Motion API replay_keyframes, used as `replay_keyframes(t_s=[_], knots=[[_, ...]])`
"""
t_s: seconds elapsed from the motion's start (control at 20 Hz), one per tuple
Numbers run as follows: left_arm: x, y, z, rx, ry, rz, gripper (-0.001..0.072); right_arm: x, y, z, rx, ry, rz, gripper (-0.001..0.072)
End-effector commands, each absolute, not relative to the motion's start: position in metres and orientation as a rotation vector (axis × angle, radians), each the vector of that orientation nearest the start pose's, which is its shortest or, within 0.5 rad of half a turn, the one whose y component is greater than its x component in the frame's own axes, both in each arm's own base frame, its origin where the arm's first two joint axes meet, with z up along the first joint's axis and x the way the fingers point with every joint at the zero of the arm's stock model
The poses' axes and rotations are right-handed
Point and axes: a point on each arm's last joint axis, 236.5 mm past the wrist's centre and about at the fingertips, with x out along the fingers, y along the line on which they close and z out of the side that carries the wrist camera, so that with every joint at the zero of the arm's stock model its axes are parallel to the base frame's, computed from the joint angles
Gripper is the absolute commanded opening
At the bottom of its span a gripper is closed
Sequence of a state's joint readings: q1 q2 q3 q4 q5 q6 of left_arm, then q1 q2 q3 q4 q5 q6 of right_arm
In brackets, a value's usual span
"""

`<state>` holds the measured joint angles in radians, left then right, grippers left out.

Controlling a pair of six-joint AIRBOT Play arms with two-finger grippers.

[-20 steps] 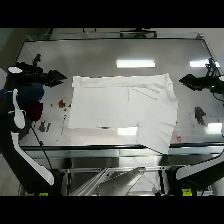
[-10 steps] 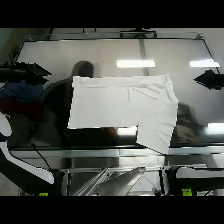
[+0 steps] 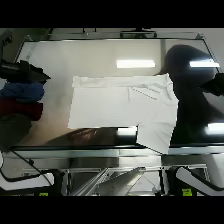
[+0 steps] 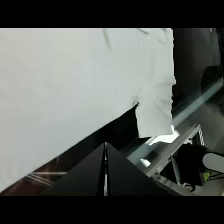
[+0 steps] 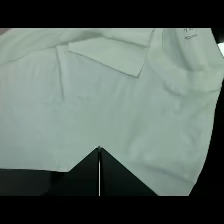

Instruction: Fold the shirts.

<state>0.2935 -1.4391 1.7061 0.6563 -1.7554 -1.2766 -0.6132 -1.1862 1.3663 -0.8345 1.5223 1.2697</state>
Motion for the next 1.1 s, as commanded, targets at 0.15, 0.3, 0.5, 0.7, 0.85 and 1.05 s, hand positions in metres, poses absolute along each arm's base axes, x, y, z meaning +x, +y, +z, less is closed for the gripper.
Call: replay_keyframes(t_s=[0.15,0.3,0.5,0.7,0.85,1.05], knots=[[0.284,-0.084,0.118,-0.378,1.295,-0.597,0.0026,0.325,-0.042,0.085,0.676,0.956,0.115,0.0016],[0.247,-0.083,0.071,-0.431,1.317,-0.553,0.0026,0.316,-0.022,0.046,0.763,0.945,0.131,0.0016],[0.269,-0.048,0.020,-0.501,1.234,-0.394,0.0026,0.339,-0.025,0.038,0.807,0.889,0.141,0.0017],[0.268,-0.017,-0.022,-0.669,1.372,-0.362,0.0341,0.337,-0.035,0.018,0.788,0.981,0.151,0.0024],[0.272,-0.005,-0.055,-0.730,1.420,-0.338,0.0341,0.315,-0.067,-0.004,0.810,1.060,0.030,0.0380],[0.278,-0.009,-0.100,-0.743,1.489,-0.341,0.0341,0.297,-0.109,-0.006,0.889,1.020,-0.082,0.0381]])
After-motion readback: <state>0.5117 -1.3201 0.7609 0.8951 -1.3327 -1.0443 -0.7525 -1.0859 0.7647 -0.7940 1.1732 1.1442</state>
